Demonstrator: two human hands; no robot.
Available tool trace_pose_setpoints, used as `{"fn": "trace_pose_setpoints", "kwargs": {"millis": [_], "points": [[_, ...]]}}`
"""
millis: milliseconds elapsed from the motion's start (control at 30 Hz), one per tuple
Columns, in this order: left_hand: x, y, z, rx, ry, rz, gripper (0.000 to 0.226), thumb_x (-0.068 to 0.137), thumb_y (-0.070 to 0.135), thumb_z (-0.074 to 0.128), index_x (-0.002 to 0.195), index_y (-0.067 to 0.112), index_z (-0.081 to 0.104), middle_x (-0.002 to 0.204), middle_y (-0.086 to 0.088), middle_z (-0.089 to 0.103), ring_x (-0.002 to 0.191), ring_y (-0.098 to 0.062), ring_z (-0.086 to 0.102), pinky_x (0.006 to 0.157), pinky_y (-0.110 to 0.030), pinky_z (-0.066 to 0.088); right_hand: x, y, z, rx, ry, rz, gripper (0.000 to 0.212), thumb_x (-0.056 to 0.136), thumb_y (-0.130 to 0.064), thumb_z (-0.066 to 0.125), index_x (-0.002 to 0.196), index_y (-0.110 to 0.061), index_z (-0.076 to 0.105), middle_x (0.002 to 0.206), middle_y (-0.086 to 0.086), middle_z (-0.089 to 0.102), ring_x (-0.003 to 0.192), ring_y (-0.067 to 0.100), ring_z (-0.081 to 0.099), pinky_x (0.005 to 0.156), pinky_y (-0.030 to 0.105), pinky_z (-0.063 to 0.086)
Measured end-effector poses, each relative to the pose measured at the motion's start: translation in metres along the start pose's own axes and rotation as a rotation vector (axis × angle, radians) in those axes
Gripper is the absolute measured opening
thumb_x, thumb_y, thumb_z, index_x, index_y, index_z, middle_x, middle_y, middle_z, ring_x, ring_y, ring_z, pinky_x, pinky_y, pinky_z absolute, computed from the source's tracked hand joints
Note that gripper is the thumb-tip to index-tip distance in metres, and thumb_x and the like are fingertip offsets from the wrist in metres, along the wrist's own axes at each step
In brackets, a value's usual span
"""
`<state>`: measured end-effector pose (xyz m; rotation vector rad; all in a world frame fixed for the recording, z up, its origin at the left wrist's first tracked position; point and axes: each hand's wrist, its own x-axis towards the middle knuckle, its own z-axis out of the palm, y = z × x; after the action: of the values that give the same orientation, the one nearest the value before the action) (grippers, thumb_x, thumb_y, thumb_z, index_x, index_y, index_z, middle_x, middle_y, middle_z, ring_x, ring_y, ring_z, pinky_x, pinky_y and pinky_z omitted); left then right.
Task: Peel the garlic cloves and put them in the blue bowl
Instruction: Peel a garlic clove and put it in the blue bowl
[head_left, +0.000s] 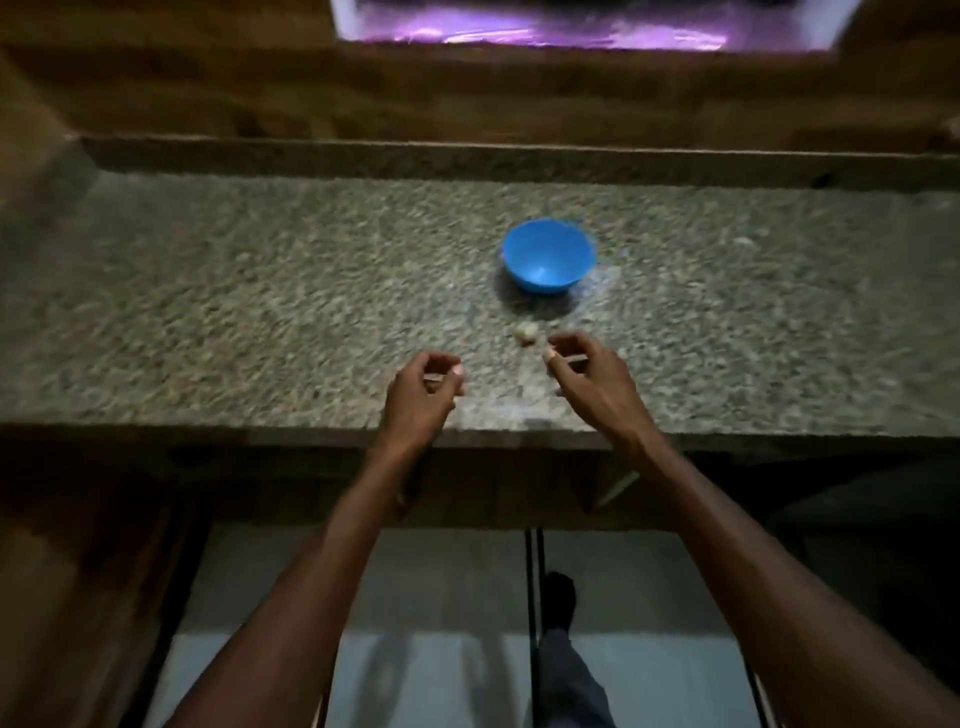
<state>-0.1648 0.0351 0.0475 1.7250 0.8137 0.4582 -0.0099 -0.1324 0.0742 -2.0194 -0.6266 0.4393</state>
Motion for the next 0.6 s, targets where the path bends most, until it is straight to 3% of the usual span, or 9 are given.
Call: {"fn": "trace_pose_setpoints", "kwargs": {"millis": [67,167,233,367,500,600], "points": [[0.038,0.008,0.042,0.092,-0.050,0.009,0.010,0.101,0.019,0.068,0.108,0.013,0.070,0.095,-0.001,0.074,0.088,-0.019,0.075,0.076,-0.038,0.062,0.022,0.028,-0.035,-0.011,0.034,0.036,0.023,0.102,-0.038,0.065,0.120,-0.024,0.070,0.102,-0.007,0.073,0.090,0.006,0.072,0.079,0.036,0.064],[0.078,0.010,0.082,0.184,-0.091,-0.016,0.014,0.096,0.023,0.072,0.108,0.016,0.072,0.097,-0.003,0.075,0.089,-0.020,0.073,0.071,-0.038,0.061,0.042,0.071,-0.068,-0.061,0.033,0.099,0.020,0.103,-0.026,0.066,0.119,-0.016,0.070,0.103,-0.003,0.072,0.081,-0.004,0.066,0.060,0.011,0.053],[0.106,0.013,0.107,0.232,-0.098,-0.054,0.020,0.094,0.026,0.075,0.110,0.015,0.071,0.098,-0.004,0.075,0.090,-0.019,0.072,0.075,-0.037,0.059,0.061,0.101,-0.088,-0.077,0.034,0.162,0.018,0.101,-0.023,0.067,0.117,-0.017,0.072,0.103,-0.001,0.074,0.078,-0.001,0.068,0.058,0.015,0.056],[0.150,0.014,0.133,0.292,-0.010,-0.109,0.022,0.091,0.025,0.074,0.109,0.014,0.070,0.103,-0.007,0.073,0.099,-0.026,0.069,0.089,-0.046,0.058,0.112,0.131,-0.113,-0.131,-0.009,0.165,0.019,0.099,-0.014,0.068,0.115,-0.009,0.077,0.099,0.004,0.077,0.079,0.009,0.073,0.071,0.021,0.060],[0.165,0.006,0.138,0.333,0.063,-0.135,0.017,0.096,0.021,0.072,0.111,0.015,0.068,0.109,-0.006,0.070,0.102,-0.025,0.068,0.088,-0.048,0.059,0.165,0.127,-0.099,-0.184,-0.065,0.025,0.023,0.097,-0.011,0.071,0.119,-0.007,0.078,0.103,0.010,0.077,0.079,0.014,0.075,0.075,0.022,0.061],[0.170,-0.001,0.132,0.350,0.063,-0.150,0.019,0.097,0.021,0.071,0.113,0.012,0.068,0.108,-0.006,0.070,0.099,-0.023,0.069,0.085,-0.052,0.061,0.197,0.126,-0.071,-0.313,-0.171,-0.076,0.019,0.095,-0.011,0.069,0.111,-0.007,0.079,0.103,0.012,0.064,0.090,0.026,0.067,0.079,0.037,0.056]]}}
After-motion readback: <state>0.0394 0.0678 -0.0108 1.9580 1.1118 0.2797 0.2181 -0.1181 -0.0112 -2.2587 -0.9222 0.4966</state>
